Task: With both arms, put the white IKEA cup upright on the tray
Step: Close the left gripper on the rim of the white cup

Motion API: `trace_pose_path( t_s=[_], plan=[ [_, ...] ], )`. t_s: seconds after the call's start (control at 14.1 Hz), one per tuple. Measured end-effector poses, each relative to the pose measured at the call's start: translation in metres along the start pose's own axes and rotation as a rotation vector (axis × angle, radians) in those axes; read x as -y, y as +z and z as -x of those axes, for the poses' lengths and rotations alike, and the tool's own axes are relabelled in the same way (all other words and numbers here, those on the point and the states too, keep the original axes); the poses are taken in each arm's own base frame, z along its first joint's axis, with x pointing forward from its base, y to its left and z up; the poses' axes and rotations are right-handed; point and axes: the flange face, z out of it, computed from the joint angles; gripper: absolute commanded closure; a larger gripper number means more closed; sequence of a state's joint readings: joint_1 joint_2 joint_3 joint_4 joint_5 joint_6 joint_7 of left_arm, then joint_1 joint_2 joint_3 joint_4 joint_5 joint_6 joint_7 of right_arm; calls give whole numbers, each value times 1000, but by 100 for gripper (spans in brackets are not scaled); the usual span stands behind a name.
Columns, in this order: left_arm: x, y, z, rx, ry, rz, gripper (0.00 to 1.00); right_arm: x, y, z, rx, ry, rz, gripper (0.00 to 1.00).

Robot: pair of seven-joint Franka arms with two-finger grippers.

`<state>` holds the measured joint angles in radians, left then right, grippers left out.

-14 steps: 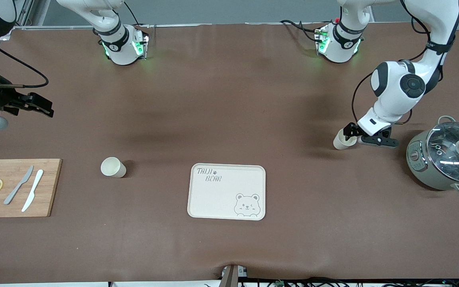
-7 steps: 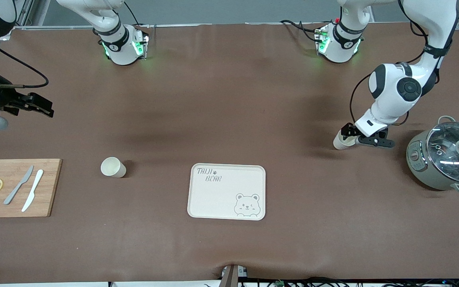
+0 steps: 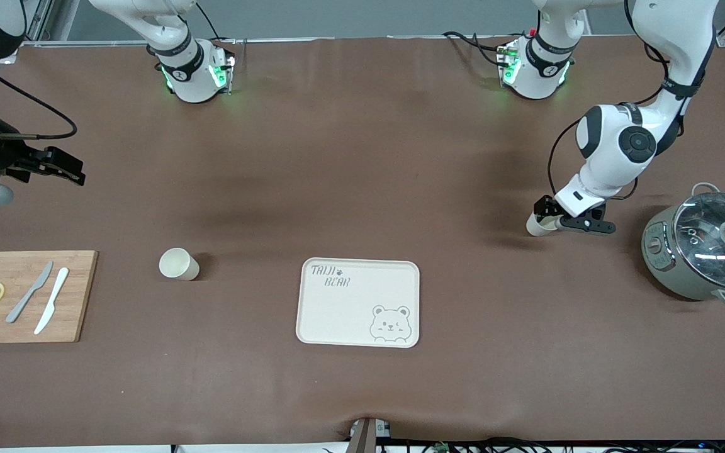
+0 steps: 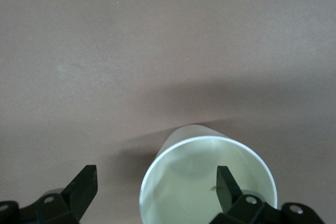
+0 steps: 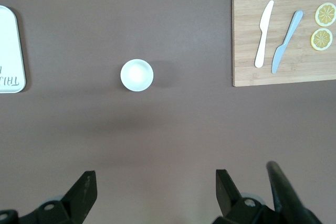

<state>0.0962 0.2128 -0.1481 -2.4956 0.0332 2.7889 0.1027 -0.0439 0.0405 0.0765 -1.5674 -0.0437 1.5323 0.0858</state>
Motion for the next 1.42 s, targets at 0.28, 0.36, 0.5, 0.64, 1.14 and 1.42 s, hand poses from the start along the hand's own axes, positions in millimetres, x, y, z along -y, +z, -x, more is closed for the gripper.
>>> trace_pose_path(
  t_s=[0.28, 0.36, 0.5, 0.64, 1.14, 1.42],
  plan=[
    [0, 1, 2, 3, -1, 0, 0, 0, 0, 0, 1, 0, 0, 0],
    [0, 1, 2, 3, 5, -2, 0, 0, 0, 0, 1, 0, 0, 0],
    [4, 1, 2, 4, 22, -13, 0, 0, 0, 0, 1, 0, 0, 0],
    [12, 1, 3, 4, 22, -21, 0, 0, 0, 0, 1, 0, 0, 0],
    [13, 1, 3, 1, -12, -24, 100, 0, 0, 0, 1, 0, 0, 0],
    [11, 0, 3, -2, -46, -23, 100, 0, 0, 0, 1, 0, 0, 0]
  ],
)
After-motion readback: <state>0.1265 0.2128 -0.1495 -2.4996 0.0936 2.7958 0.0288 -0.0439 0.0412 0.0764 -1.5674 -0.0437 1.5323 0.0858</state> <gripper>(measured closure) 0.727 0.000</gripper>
